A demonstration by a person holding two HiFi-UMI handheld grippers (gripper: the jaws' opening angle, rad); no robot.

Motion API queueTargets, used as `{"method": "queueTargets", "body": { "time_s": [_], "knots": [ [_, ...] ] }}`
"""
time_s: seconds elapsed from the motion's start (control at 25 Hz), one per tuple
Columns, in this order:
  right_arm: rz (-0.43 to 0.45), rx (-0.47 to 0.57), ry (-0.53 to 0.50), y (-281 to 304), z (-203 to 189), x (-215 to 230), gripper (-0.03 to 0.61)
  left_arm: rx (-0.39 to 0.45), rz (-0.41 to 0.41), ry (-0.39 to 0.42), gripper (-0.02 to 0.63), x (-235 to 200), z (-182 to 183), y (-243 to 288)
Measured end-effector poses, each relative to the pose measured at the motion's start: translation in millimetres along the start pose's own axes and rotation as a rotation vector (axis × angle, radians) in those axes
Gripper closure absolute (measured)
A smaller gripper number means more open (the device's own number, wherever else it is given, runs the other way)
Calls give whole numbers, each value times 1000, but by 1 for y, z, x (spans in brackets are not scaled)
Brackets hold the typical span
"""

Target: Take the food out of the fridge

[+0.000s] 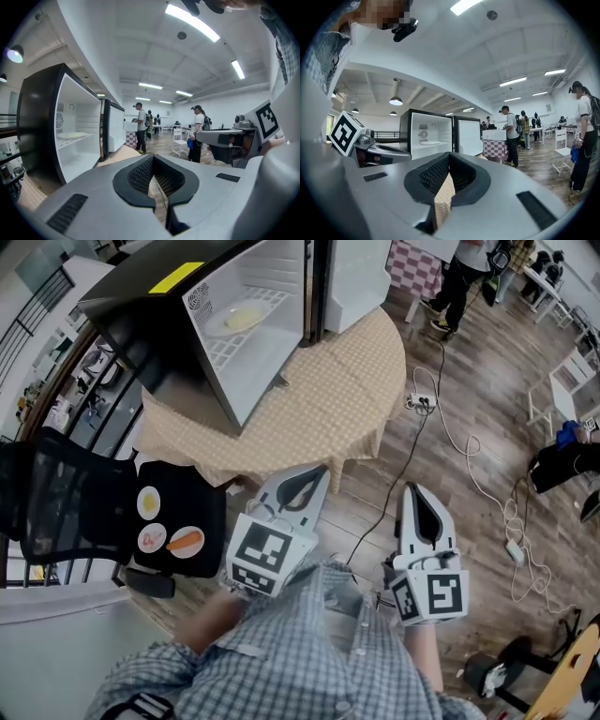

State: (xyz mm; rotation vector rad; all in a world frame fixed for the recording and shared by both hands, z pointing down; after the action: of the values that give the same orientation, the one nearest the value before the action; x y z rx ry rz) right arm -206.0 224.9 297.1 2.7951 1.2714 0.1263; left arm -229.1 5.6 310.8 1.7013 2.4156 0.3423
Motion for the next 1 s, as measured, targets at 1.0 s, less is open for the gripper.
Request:
{"method": "queueTargets", "body": {
  "time_s": [1.0],
  "knots": [
    [9,-36,37,5,-28,131,571,-33,75,16,609,45,13,106]
  ]
}}
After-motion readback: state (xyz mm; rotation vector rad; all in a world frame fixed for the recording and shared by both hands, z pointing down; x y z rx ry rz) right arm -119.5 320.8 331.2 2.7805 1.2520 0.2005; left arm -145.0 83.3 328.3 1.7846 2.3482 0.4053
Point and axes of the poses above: the fingertips, and each gripper's own axes: y forward along the fingers, x to its right, z out of its top, the point moved 10 cm from there along -y, backward along the fingers, and after that the axes turned 3 degrees about z, right-handed, at the moved point
